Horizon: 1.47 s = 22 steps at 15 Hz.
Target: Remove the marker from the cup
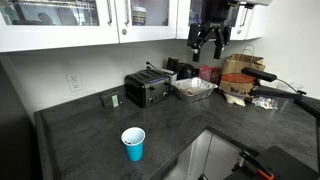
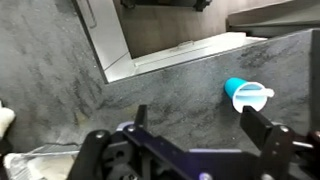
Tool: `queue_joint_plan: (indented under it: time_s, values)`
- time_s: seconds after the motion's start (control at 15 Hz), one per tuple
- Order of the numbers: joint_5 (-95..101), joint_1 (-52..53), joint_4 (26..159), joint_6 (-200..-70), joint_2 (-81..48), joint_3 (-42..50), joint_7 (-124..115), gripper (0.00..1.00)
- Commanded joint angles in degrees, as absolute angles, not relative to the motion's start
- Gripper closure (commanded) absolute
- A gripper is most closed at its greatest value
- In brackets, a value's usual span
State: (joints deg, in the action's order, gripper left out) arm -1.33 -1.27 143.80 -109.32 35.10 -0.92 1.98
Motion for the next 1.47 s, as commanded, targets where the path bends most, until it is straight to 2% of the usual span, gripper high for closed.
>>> queue_joint_plan:
  time_s: [0.0, 0.33, 0.67, 1.0, 1.33, 1.4]
  values:
    - [-1.0, -0.7, 143.7, -109.2, 35.1, -0.4, 1.7, 0.00]
    - [-1.2, -0.1, 141.5, -112.7, 28.0, -6.7, -9.5, 0.00]
    - [-2.7, 1.6, 138.2, -120.6, 15.9, -14.3, -30.4, 0.00]
    - [-9.3, 4.2, 133.4, -128.3, 0.9, -14.2, -42.0, 0.00]
    - [-14.4, 7.4, 127.9, -132.1, -11.5, -12.1, -41.7, 0.00]
    - [-15.4, 8.1, 126.9, -132.4, -13.6, -11.7, -41.4, 0.05]
